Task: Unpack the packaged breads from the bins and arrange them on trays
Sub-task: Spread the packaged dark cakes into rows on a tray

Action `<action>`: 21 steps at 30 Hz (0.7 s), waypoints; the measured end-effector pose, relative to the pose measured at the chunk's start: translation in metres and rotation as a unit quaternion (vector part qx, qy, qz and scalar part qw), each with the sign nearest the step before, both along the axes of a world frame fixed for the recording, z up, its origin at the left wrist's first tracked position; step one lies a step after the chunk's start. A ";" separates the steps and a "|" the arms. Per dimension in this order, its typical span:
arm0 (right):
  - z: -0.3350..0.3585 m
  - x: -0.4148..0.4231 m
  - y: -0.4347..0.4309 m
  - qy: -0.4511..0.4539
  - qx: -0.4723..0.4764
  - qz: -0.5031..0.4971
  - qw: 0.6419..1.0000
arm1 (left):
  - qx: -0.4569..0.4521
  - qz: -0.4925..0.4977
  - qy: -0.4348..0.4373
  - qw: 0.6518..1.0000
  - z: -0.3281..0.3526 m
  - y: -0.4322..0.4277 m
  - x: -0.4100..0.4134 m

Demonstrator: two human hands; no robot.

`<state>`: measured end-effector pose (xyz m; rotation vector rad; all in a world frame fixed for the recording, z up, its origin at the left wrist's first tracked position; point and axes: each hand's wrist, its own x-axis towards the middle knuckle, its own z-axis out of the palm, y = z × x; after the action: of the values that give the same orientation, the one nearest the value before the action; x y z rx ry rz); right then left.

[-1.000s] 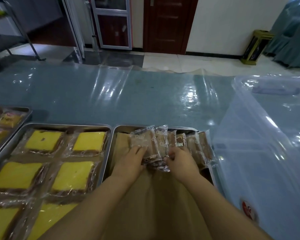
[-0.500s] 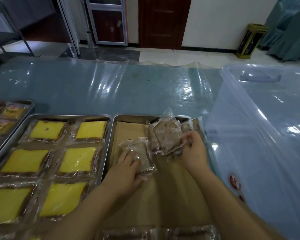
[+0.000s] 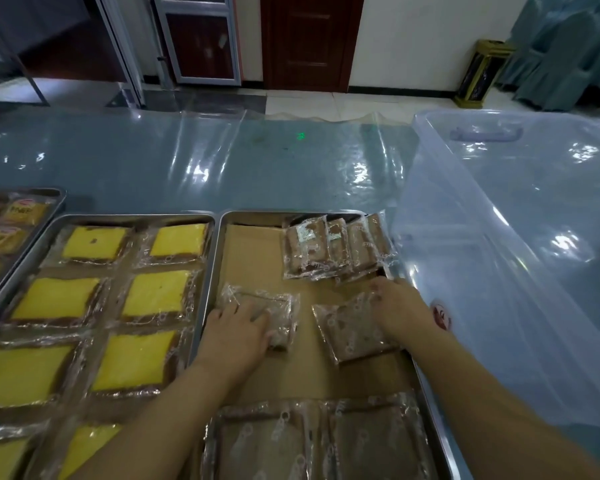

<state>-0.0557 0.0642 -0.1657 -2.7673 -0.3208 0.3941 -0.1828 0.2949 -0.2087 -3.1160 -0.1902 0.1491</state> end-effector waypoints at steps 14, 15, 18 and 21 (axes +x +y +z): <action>-0.049 -0.069 -0.025 -0.075 -0.044 0.205 0.975 | -0.114 -0.013 -0.013 0.993 -0.014 -0.006 -0.058; -0.050 -0.074 -0.027 -0.079 -0.043 0.204 0.975 | -0.120 -0.014 -0.015 0.993 -0.012 -0.009 -0.063; -0.048 -0.084 -0.031 -0.060 -0.045 0.201 0.977 | -0.137 -0.017 -0.022 0.990 -0.006 -0.017 -0.077; -0.043 -0.091 -0.031 -0.047 -0.047 0.192 0.979 | -0.145 -0.016 -0.037 0.989 0.000 -0.021 -0.086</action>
<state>-0.1464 0.0327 -0.2082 -2.8145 -0.8895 0.3780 -0.2692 0.2743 -0.2083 -3.4150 -0.1289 0.0659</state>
